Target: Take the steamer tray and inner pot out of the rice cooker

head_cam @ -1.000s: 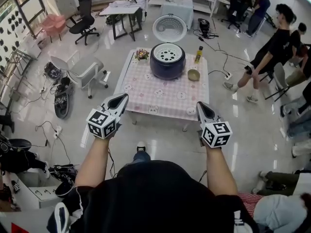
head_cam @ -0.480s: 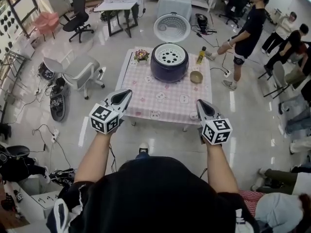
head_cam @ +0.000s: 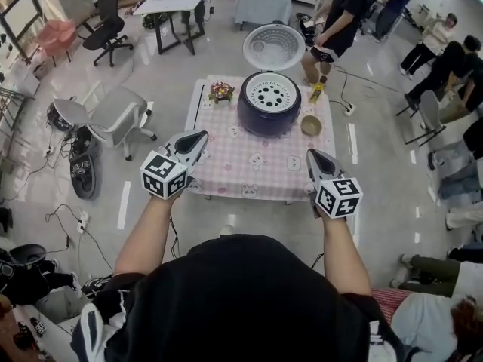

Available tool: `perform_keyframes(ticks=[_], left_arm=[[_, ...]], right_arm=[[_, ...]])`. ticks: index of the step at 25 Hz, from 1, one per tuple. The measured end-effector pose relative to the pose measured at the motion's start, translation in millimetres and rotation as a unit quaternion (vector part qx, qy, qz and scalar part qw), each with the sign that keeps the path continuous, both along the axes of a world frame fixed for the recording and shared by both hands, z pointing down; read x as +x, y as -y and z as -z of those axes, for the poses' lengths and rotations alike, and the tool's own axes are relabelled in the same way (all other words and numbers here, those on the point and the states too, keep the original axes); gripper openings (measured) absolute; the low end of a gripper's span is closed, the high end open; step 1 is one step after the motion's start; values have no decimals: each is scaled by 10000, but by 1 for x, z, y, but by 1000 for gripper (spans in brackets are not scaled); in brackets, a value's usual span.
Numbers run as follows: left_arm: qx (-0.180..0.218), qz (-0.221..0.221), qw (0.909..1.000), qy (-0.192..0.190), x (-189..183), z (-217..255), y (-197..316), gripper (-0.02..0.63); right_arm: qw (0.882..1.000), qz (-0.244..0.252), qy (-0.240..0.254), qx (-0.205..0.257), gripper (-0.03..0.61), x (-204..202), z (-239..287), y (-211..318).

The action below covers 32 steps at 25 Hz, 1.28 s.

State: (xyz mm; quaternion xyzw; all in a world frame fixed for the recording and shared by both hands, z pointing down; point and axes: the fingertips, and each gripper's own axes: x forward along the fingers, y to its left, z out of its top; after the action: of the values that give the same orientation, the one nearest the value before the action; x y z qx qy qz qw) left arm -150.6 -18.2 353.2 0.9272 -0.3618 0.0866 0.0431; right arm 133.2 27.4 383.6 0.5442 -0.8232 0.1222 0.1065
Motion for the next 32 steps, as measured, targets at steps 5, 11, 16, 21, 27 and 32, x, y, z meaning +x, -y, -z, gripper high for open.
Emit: perform_keyframes(ticks=[5,11,16,21,27,32], left_arm=[[-35,-224,9997,-4,-20,-1,33,20],[-130,-443,9989,-21,-20,-11,55,20],[-179,-535,9984,-48,-16,-16,71,20],[-300,-602,9977,-14,-13,-22,89,20],[-315,-479,9984,23,-7,-20,112,20],[-395,-341,9986,93,-1,-27,141,20]], right_arm=[[9999,-66,-92,-54,9,-28,-1,26],[9996,-105,-198,-144,9,-36,-10,39],[9993,-164,-257,-236,9,-33,-17,50],[9989,-35,-413,-240,9,-39,-21,72],[9984,305,-411,-245,14,-41,-31,103],[9956,712,-485,-377,28,-42,-42,145]])
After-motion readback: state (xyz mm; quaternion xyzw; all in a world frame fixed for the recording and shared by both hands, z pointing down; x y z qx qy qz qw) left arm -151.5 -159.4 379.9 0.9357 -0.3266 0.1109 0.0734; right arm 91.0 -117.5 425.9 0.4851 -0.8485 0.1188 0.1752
